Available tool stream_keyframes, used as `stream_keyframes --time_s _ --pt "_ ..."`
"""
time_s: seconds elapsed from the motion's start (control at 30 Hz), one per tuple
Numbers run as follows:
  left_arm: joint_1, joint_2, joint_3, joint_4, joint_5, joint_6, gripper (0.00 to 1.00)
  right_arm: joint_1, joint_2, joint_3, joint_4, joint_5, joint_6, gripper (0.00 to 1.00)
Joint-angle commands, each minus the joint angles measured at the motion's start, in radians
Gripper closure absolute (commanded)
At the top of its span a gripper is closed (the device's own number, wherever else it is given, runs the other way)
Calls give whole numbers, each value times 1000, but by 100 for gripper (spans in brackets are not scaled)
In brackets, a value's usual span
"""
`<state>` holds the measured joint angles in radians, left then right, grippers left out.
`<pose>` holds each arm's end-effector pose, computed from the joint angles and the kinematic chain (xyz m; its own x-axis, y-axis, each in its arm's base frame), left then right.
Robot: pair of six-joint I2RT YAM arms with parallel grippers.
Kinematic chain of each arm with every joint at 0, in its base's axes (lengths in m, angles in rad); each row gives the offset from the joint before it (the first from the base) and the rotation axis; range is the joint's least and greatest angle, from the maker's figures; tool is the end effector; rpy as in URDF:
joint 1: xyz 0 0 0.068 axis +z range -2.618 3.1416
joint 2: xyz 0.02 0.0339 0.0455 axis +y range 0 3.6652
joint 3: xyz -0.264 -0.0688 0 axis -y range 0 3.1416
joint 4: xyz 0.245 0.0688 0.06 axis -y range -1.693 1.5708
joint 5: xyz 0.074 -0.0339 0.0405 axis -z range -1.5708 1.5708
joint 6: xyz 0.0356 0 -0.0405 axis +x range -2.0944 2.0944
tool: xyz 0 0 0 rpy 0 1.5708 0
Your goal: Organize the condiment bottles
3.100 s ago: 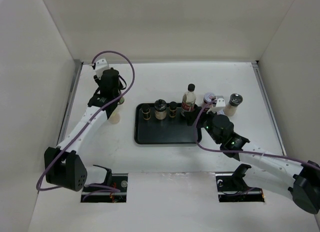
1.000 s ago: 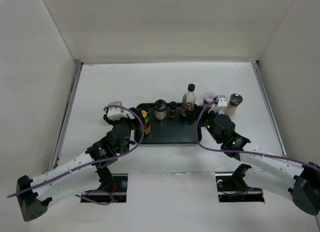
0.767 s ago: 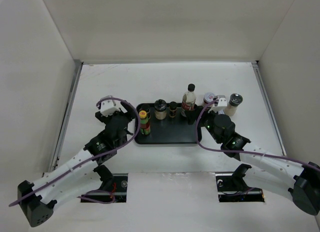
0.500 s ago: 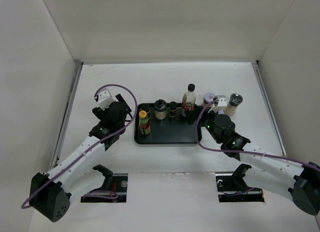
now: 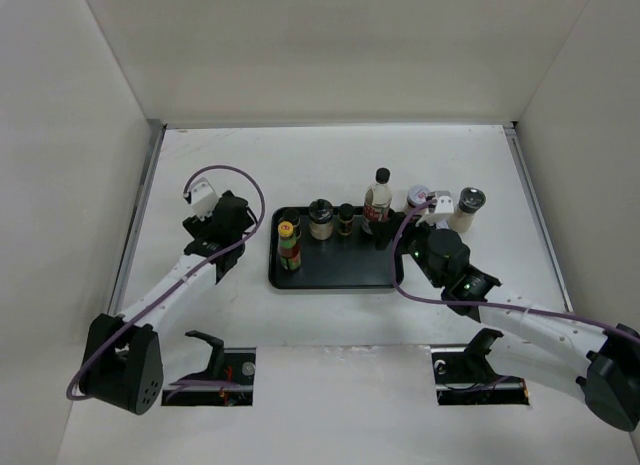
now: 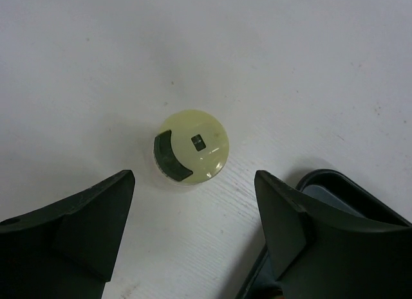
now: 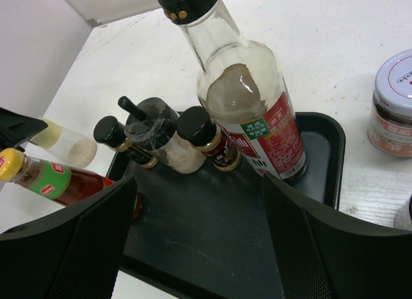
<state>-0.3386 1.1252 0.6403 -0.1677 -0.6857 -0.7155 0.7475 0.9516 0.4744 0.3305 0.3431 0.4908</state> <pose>0.2260 -0.0557 0.2289 -0.2897 -0.4363 -0.8519 -0.5399 0.8095 -0.2310 0.1683 0.1396 0.2535 -0.2813 0.3445 -0.8957 -0.2988 0.8555 0.4229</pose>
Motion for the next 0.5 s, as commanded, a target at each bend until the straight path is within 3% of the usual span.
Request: stream_keyframes --time_s 0.0,0.17,0.47 --pt "23 21 15 72 20 -10 27 5 6 9 67 11 -8 18" --pt "40 48 12 119 12 -1 33 5 7 7 71 11 -9 18" --pt "72 79 -5 178 23 33 51 6 12 9 71 13 -11 18"
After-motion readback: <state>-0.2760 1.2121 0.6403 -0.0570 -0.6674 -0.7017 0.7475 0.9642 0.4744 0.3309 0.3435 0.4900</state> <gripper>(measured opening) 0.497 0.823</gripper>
